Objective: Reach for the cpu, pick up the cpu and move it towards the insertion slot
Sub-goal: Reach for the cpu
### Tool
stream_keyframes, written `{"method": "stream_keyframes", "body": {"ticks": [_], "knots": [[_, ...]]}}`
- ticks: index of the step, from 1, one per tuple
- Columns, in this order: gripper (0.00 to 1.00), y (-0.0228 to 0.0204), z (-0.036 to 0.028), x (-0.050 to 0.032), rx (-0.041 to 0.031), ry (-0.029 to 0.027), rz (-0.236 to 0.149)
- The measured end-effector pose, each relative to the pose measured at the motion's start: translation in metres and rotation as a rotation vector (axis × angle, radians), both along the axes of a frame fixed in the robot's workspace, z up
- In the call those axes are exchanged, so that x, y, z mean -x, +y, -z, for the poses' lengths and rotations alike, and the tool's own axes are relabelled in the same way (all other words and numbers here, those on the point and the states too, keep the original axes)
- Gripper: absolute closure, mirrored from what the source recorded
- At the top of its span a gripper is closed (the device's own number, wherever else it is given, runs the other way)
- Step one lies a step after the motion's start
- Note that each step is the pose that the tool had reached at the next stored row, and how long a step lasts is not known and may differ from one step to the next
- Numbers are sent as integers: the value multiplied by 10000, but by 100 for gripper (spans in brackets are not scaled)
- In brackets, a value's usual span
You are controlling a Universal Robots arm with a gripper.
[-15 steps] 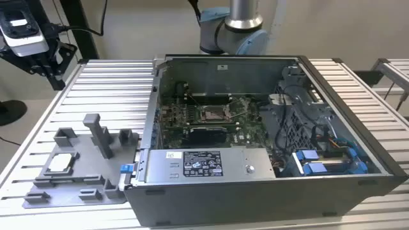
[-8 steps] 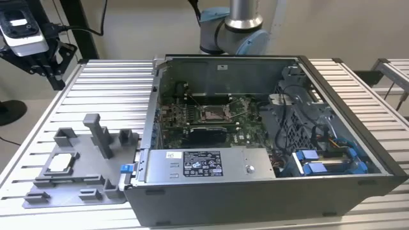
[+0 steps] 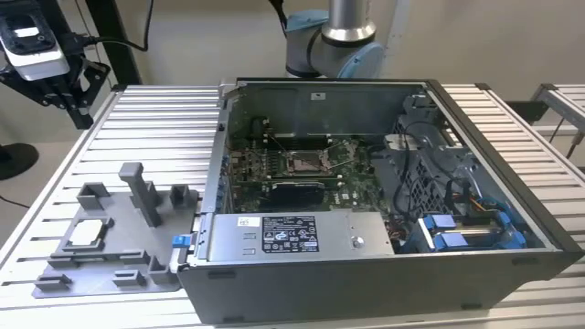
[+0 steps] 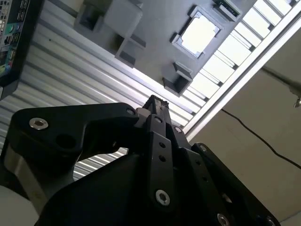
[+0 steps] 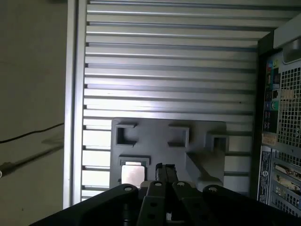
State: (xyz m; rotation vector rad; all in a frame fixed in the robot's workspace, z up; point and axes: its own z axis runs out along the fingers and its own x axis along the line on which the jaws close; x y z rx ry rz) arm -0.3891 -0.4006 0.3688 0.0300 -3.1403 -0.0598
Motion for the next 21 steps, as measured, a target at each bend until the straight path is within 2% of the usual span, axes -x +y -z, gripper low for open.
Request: {"method": "stream_keyframes", "body": {"ticks": [3, 9, 18, 21], "knots": [[100, -1, 1, 2, -1, -1, -1], [100, -11, 0, 58, -1, 0, 0], [100, -264, 5, 88, -1, 1, 17], [100, -300, 10, 139, -1, 0, 25]]}}
